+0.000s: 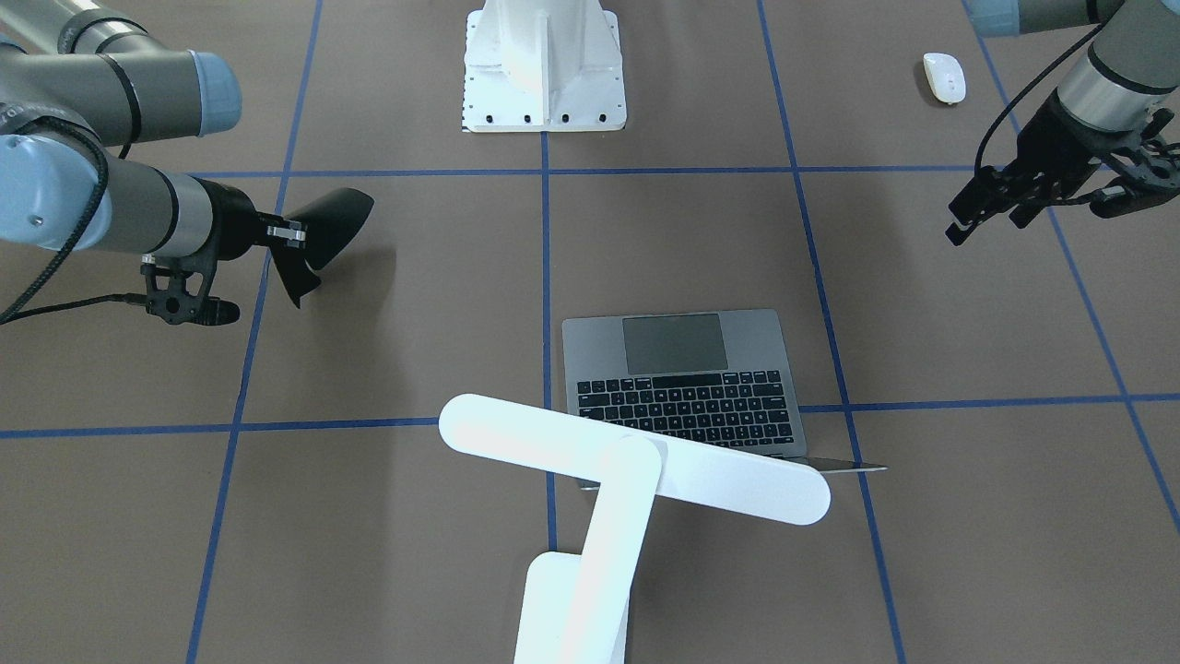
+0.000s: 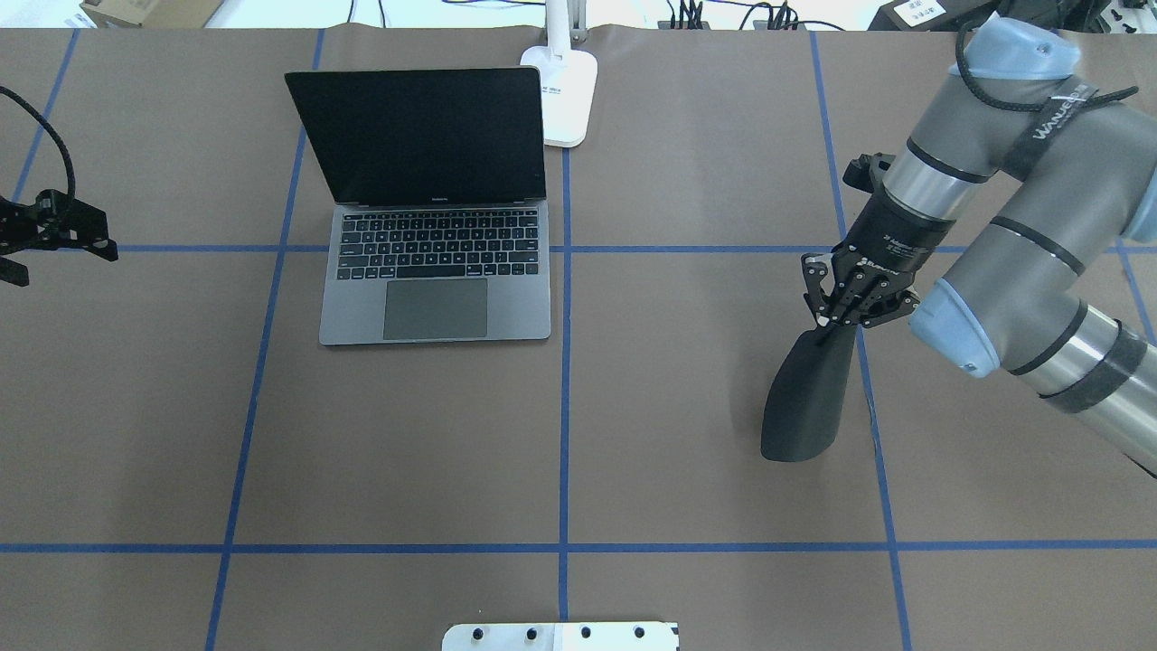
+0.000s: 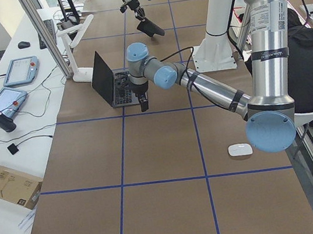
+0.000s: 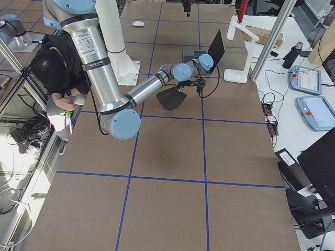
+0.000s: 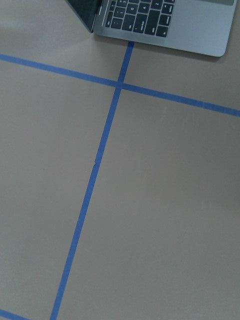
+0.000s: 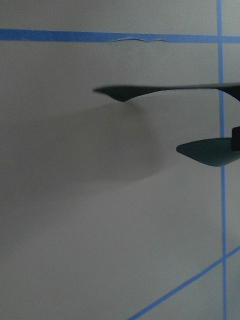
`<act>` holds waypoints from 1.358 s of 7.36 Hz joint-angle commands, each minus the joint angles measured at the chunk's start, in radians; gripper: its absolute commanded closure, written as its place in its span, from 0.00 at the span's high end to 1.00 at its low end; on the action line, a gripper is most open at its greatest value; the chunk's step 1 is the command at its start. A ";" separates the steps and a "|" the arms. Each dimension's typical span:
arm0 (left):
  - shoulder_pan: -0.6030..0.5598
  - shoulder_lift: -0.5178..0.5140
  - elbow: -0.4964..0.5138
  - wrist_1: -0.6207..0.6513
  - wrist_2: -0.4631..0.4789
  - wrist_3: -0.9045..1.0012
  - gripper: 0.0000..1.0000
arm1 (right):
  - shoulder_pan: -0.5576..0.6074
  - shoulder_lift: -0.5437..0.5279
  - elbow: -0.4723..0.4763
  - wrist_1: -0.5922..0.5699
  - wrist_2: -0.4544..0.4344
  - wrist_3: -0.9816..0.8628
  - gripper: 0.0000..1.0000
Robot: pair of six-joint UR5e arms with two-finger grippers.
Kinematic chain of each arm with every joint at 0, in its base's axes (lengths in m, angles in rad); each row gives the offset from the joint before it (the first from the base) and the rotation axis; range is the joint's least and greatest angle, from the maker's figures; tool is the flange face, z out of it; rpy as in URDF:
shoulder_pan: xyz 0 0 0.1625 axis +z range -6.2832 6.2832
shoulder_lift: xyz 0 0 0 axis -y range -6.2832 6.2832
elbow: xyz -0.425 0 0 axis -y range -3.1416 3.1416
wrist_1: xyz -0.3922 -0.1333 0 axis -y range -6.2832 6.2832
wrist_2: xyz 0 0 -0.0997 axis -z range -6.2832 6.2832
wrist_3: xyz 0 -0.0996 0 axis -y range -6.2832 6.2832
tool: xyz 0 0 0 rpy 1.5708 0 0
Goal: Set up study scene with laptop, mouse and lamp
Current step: 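Bring the black mouse pad in with the right gripper toward the laptop, then lower the black mouse pad flat beside the laptop with right gripper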
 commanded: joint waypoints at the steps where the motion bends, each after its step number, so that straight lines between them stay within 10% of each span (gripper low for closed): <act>1: 0.001 0.000 0.001 0.000 0.001 -0.003 1.00 | -0.010 0.091 -0.188 0.206 -0.026 0.076 0.00; 7: 0.001 -0.017 0.037 -0.001 -0.001 -0.014 1.00 | -0.033 0.358 -0.577 0.557 -0.160 0.067 0.00; 10: -0.001 -0.018 0.041 -0.001 -0.001 -0.015 1.00 | -0.068 0.406 -0.600 0.597 -0.288 0.065 0.00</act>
